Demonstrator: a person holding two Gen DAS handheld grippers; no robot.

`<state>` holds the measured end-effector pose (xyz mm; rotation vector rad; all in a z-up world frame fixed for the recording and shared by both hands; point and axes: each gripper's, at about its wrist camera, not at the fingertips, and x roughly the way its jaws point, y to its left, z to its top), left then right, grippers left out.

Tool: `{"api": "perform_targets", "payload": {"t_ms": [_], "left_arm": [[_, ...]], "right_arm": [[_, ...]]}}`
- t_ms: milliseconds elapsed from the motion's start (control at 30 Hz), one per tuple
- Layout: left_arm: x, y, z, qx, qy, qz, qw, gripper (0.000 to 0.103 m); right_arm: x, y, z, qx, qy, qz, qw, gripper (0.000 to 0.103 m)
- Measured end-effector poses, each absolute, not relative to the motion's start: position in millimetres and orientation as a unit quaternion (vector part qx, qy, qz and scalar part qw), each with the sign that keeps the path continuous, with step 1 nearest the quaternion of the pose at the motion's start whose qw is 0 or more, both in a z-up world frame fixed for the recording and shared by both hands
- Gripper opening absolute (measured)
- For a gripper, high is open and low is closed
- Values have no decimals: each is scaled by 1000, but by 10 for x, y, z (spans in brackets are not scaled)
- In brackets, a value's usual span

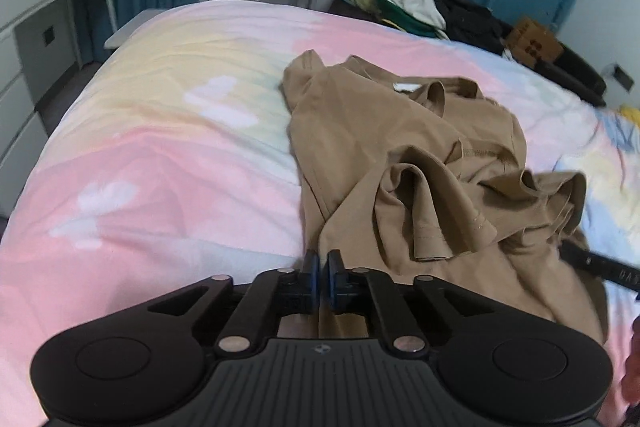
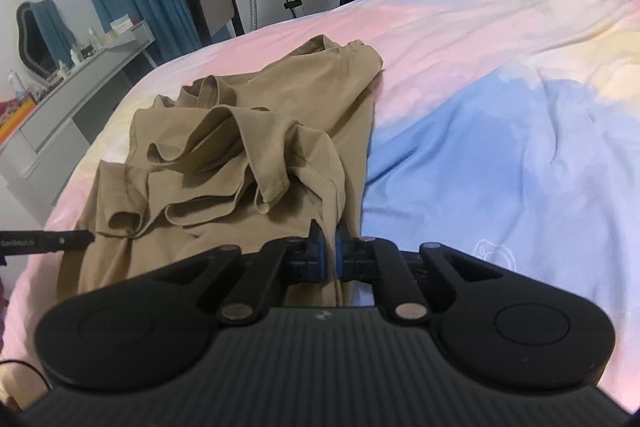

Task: Fold clothes

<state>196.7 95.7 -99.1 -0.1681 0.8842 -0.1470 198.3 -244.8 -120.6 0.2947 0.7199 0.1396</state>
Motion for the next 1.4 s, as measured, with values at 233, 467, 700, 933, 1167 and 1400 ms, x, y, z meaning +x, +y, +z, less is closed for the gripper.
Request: {"api": "perform_targets", "payload": {"t_ms": [233,467,700,933,1167,1400], "left_arm": [[1384,997,-788,-213,435,-77,871,49],[888,976,-1060,-350,484,-114,794,67],[937,1017,-1552,-471,525,-84,703,67],[1049,1093,-1695,-528,473,-53,703,60],[1079,948,-1655,-497,444,-30,745,37],[1027,978,-1431,-481,413,-35,773,13]], "right_arm": [[1711,-2621,-1038,217,343,55,912,14],[1267,-2822,-887,361,324,115,867,68],[1214,-2610,-1424,498,432,199,725,70],[1378,-2553,-1762,531,437,149,710,69],[1443,-2622,-1678,493,382,87,777,57],[1429,-2585,-1496,461,358,86,807,16]]}}
